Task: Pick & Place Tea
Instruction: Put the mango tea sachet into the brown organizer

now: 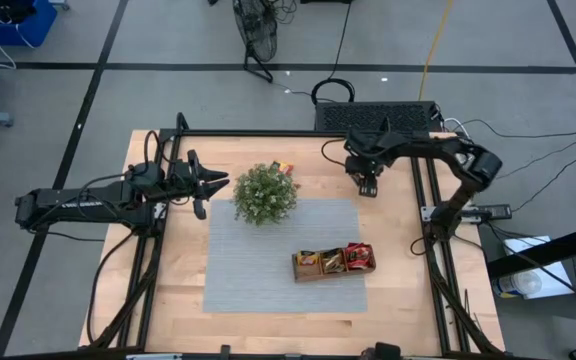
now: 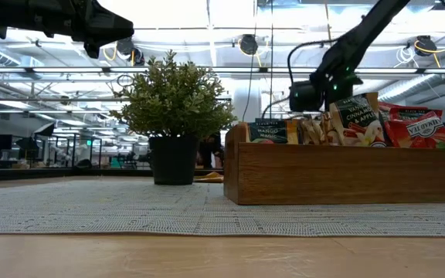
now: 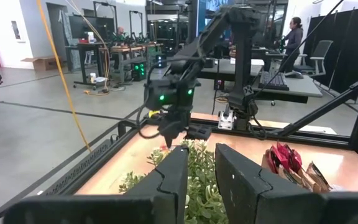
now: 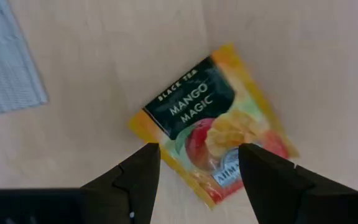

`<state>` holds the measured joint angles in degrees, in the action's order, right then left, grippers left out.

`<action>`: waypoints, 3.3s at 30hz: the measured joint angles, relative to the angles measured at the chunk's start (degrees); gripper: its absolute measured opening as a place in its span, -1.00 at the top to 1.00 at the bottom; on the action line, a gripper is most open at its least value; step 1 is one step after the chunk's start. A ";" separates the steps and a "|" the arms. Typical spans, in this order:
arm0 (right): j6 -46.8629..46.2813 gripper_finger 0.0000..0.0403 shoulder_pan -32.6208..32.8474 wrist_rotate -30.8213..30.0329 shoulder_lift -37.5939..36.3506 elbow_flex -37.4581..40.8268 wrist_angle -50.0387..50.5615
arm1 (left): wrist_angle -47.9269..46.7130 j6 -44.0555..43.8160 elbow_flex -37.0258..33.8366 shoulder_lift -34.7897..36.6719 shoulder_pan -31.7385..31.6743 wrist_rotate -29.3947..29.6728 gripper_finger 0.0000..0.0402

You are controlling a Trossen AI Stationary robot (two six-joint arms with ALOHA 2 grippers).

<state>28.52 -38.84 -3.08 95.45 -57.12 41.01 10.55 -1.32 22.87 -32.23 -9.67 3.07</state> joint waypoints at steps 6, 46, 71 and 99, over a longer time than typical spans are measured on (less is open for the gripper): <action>1.98 -0.01 -2.21 0.65 4.47 -0.85 0.67 | 0.00 0.02 0.01 -0.02 0.01 0.00 0.56; -7.93 0.04 -0.08 4.51 -6.52 -1.01 -3.52 | 0.00 0.00 0.00 0.00 0.00 0.00 0.56; -9.10 -0.21 -3.09 0.38 4.92 2.01 -2.82 | 0.00 0.01 0.00 -0.01 0.01 0.00 0.56; -16.92 0.99 13.13 -4.29 -20.28 2.38 -6.87 | 0.01 0.01 0.01 0.00 0.02 0.00 0.56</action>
<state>11.60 -25.71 -7.37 75.17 -54.75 34.15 10.55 -1.31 22.88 -32.23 -9.65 3.07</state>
